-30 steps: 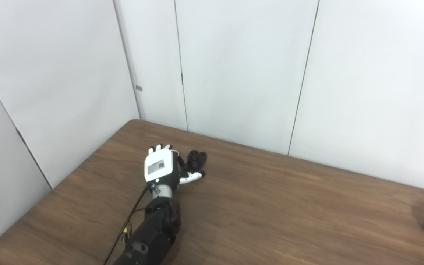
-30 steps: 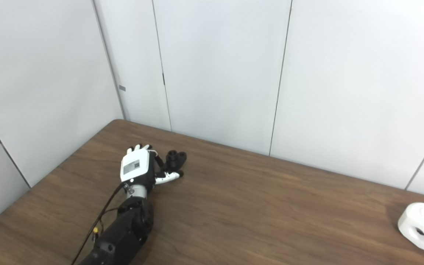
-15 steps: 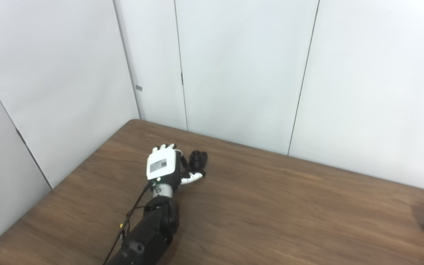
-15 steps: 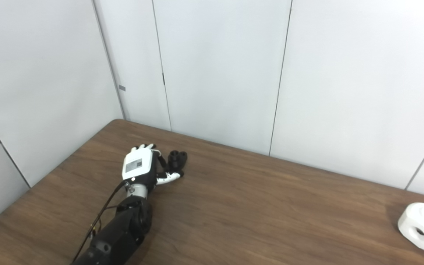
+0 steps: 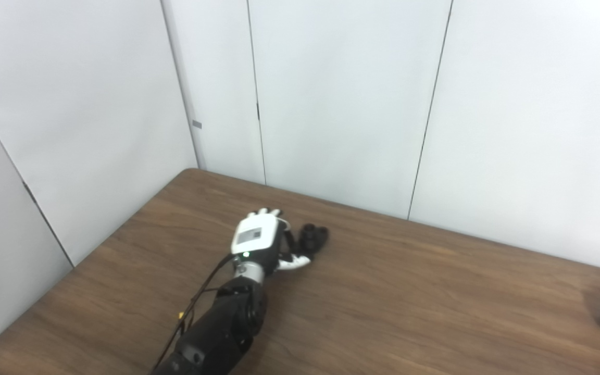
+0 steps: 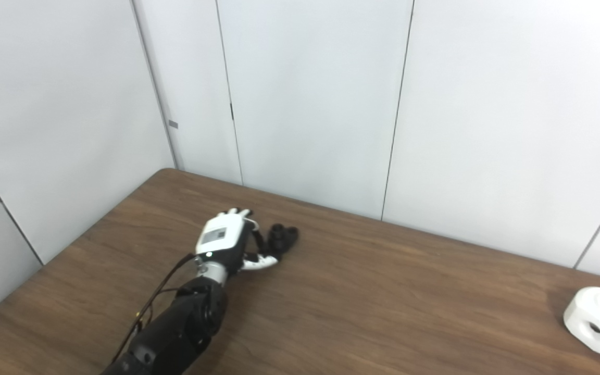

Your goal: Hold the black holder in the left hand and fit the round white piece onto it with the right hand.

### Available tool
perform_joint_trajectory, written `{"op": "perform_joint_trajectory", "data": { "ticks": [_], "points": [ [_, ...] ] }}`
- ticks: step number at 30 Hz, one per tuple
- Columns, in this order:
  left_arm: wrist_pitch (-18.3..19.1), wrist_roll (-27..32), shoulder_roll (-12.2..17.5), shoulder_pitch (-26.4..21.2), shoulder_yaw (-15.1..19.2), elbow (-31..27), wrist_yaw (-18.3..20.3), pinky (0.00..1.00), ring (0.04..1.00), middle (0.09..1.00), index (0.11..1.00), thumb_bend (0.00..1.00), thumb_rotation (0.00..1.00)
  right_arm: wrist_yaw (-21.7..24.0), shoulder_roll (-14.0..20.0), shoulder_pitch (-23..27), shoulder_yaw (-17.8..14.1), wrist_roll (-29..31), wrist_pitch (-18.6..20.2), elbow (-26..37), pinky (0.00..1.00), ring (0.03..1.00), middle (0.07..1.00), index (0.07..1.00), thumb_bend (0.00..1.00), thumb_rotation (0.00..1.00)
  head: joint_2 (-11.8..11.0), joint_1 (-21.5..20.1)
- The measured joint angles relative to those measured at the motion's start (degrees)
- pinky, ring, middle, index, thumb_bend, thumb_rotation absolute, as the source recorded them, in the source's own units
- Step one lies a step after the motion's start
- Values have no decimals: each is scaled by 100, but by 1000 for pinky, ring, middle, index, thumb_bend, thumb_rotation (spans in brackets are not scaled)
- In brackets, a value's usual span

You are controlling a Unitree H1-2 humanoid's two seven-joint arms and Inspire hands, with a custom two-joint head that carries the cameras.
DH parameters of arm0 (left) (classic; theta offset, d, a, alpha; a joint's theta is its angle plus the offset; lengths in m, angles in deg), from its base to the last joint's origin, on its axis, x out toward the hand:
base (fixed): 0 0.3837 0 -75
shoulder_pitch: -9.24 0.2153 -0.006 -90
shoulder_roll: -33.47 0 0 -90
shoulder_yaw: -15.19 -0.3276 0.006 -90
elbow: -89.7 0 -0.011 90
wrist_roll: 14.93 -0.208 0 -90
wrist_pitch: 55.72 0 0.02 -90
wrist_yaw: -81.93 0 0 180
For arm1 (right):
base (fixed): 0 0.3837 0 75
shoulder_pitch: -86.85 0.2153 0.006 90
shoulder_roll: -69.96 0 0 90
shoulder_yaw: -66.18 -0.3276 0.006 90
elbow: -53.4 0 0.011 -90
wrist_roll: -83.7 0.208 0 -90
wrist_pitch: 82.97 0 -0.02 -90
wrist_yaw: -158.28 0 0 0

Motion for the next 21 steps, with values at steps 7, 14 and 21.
{"op": "perform_joint_trajectory", "data": {
  "ticks": [7, 14, 21],
  "points": [
    [-245, -7, 12, -35, -293, -213, 367, 1000, 1000, 937, 480, 521, 51, -20, -26, 1, 0, -88, -18, 7, 938, 979, 959, 941, 738, 923, 44, -105],
    [-915, 125, 112, -78, -474, -294, 705, 1000, 1000, 946, 481, 521, 54, -35, -93, 6, -10, -108, -26, 3, 902, 963, 946, 926, 760, 918, 141, -369],
    [-1469, 313, 123, -79, -610, -484, 1093, 1000, 1000, 950, 481, 520, 50, -79, -143, 43, -8, -202, -144, -63, 869, 938, 934, 923, 717, 904, 290, -781]
  ]
}}
